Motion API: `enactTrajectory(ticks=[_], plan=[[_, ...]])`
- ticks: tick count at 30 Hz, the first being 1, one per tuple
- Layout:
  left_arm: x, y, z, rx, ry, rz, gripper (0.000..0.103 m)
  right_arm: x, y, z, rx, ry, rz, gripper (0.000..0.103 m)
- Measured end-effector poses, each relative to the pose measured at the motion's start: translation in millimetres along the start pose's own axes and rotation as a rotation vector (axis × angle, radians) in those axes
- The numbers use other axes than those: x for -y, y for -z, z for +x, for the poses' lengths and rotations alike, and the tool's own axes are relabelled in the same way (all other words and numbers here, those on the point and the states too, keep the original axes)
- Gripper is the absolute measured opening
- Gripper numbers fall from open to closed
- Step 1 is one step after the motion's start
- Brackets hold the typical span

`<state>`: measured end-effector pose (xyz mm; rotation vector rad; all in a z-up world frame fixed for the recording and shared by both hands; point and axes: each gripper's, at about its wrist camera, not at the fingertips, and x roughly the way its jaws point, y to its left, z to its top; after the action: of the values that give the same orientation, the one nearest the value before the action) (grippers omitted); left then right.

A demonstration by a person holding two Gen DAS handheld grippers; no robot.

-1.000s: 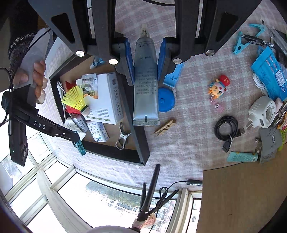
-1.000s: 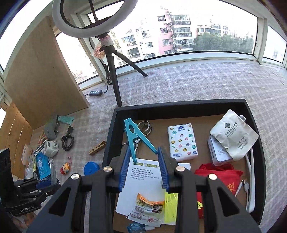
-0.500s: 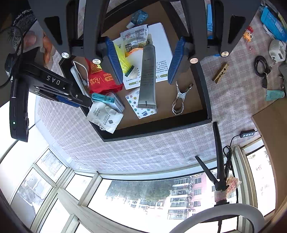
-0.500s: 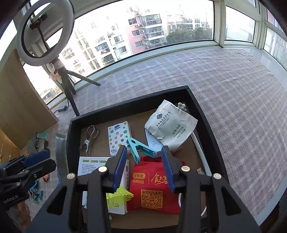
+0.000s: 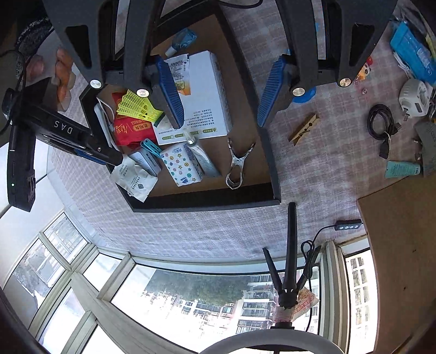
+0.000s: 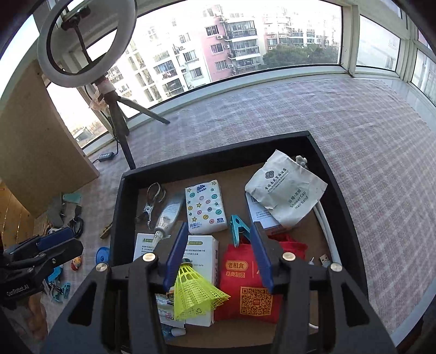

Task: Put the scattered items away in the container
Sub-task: 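Move both grippers back over the black cable and keychain figure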

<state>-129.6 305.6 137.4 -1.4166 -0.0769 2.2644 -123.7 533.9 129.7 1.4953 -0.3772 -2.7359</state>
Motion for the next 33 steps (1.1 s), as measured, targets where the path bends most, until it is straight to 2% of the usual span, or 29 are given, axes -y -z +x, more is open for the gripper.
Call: enactTrajectory(ticks=[9,14,17,23,26,33], plan=[[-95,39,-14,-0.009,-0.098,-0.085,0.054,-79,-5,23,-0.043,-0.077,-0.156,0.047],[-149,66,-13,-0.038,-0.116,-0.128,0.054,-139,-2,42,-0.086,-0.135,-0.274,0.047],[-169,79,-13,-0.038,-0.111,-0.118,0.054,-179,-1,59,-0.122,-0.175,-0.348,0.047],[-183,87,-7,-0.022,-0.086,-0.101,0.054,-255,6,105,-0.201,-0.255,-0.454,0.047],[-181,89,0,-0.023,-0.100,-0.082,0.054,-285,12,130,-0.223,-0.255,-0.534,0.047],[-173,89,11,-0.020,-0.112,-0.021,0.054,-320,12,175,-0.273,-0.256,-0.612,0.047]])
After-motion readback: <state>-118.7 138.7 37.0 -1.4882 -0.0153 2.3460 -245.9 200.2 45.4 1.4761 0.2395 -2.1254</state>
